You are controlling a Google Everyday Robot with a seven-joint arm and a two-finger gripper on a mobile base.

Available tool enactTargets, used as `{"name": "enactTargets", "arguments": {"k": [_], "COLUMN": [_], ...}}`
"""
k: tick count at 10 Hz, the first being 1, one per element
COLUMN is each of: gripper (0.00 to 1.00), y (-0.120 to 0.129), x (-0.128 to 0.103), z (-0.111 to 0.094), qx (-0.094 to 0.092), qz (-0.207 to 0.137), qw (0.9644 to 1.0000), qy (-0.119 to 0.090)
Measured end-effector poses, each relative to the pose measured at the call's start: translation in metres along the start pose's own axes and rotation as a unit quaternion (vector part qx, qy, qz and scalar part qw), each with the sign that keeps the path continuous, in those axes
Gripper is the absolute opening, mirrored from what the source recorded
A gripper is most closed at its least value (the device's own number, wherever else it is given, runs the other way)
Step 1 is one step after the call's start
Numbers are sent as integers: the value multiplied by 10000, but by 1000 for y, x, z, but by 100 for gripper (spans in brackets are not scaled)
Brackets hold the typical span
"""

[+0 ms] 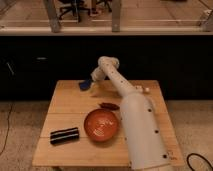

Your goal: Place the white sponge in the ceramic bowl

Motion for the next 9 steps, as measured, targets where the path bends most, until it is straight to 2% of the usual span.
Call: {"name": "enactTargets", "arguments": {"k": [9], "gripper": [80], "y": [-6], "x": [6], "z": [11], "qx": [20], "qz": [495], "qw": [9987], "qy": [-105]}}
